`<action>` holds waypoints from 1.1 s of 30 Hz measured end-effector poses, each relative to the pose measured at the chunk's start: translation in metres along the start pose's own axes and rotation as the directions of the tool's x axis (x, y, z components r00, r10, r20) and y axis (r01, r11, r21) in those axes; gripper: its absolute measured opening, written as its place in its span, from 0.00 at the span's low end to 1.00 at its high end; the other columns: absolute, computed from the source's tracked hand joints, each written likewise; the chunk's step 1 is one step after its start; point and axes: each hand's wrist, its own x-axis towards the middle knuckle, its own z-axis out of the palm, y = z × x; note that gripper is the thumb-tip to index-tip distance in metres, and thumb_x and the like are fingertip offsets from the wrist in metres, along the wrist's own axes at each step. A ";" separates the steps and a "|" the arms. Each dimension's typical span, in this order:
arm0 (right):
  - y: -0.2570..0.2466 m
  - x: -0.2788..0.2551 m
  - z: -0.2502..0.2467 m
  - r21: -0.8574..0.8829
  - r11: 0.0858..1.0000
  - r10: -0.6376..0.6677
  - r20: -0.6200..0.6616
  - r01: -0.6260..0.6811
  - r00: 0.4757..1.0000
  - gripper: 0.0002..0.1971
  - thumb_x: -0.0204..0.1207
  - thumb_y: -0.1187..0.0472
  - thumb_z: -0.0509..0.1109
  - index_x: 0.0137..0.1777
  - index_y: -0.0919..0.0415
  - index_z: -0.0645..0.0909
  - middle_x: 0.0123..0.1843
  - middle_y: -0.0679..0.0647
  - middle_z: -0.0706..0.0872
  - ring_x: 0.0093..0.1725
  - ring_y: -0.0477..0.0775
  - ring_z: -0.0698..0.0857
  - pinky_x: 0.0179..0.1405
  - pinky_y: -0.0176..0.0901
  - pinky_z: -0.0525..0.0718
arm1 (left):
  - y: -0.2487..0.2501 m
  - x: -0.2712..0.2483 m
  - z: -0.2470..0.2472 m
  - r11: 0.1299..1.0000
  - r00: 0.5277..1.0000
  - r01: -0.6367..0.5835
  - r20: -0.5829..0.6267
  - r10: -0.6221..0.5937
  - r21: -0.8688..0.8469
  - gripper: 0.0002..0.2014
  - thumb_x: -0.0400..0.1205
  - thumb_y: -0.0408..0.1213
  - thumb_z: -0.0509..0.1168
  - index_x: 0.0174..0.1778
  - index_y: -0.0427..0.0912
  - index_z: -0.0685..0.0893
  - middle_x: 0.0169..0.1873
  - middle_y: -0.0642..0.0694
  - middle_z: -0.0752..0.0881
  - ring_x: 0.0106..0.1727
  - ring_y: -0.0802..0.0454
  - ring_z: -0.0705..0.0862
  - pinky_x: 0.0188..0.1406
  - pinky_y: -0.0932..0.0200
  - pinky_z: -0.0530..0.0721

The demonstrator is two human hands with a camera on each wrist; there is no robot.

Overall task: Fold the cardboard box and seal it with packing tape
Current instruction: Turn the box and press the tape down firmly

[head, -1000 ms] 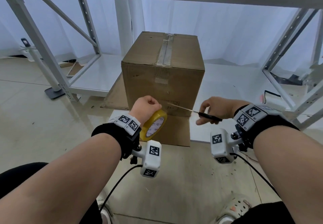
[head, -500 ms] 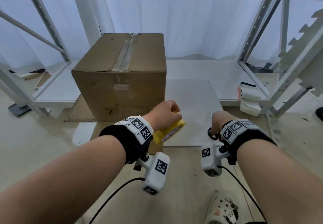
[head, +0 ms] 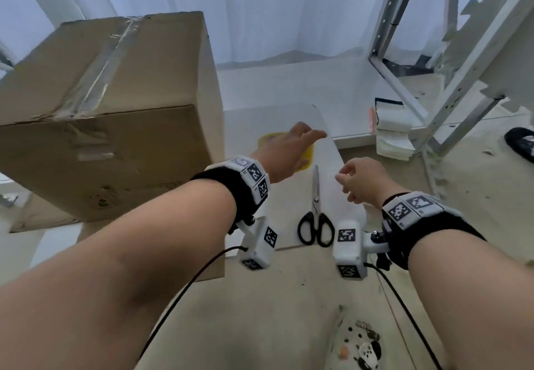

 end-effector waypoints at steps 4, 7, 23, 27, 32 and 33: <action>0.015 0.018 0.004 0.115 0.993 0.000 -0.105 0.012 0.994 0.10 0.79 0.61 0.65 0.58 0.62 0.81 0.48 0.59 0.87 0.43 0.60 0.88 0.49 0.59 0.88 | -0.012 0.028 0.023 0.992 0.996 -0.075 0.053 0.070 0.106 0.33 0.82 0.31 0.63 0.82 0.45 0.58 0.73 0.39 0.66 0.74 0.41 0.69 0.72 0.51 0.64; 0.017 0.031 0.011 0.160 0.987 0.006 -0.106 0.011 0.994 0.21 0.75 0.62 0.68 0.69 0.60 0.76 0.57 0.55 0.82 0.58 0.58 0.82 0.63 0.56 0.80 | -0.019 0.037 0.042 0.996 0.995 -0.060 0.083 0.054 0.071 0.32 0.82 0.28 0.60 0.82 0.43 0.57 0.72 0.36 0.66 0.73 0.39 0.69 0.72 0.50 0.68; -0.032 0.023 0.022 0.008 1.000 0.023 -0.065 -0.023 0.998 0.17 0.73 0.57 0.66 0.62 0.52 0.82 0.64 0.56 0.82 0.68 0.61 0.77 0.69 0.59 0.76 | -0.014 0.000 0.017 0.979 0.981 0.081 -0.188 -0.045 0.187 0.29 0.83 0.42 0.61 0.80 0.46 0.61 0.75 0.44 0.67 0.75 0.43 0.65 0.72 0.49 0.62; -0.057 -0.011 0.000 -0.085 0.996 -0.037 -0.155 0.024 0.987 0.16 0.77 0.62 0.63 0.63 0.60 0.81 0.63 0.60 0.83 0.63 0.62 0.81 0.69 0.55 0.76 | -0.001 -0.030 -0.021 0.980 0.965 0.023 -0.260 0.031 0.200 0.25 0.82 0.36 0.61 0.76 0.44 0.68 0.72 0.43 0.70 0.72 0.42 0.67 0.69 0.49 0.66; -0.099 -0.059 -0.022 -0.136 0.988 -0.108 -0.258 0.075 0.960 0.15 0.79 0.61 0.63 0.64 0.57 0.81 0.64 0.59 0.84 0.67 0.61 0.79 0.70 0.50 0.69 | 0.018 -0.077 -0.088 0.967 0.910 -0.006 -0.399 0.112 0.256 0.21 0.82 0.33 0.62 0.73 0.41 0.73 0.69 0.41 0.74 0.69 0.40 0.71 0.65 0.48 0.72; -0.111 -0.070 -0.024 -0.132 0.989 -0.102 -0.263 0.070 0.959 0.15 0.79 0.62 0.64 0.65 0.56 0.80 0.65 0.59 0.83 0.67 0.61 0.79 0.68 0.49 0.71 | 0.018 -0.090 -0.100 0.965 0.899 0.000 -0.423 0.115 0.262 0.21 0.82 0.33 0.61 0.72 0.41 0.73 0.68 0.41 0.75 0.68 0.40 0.72 0.65 0.47 0.72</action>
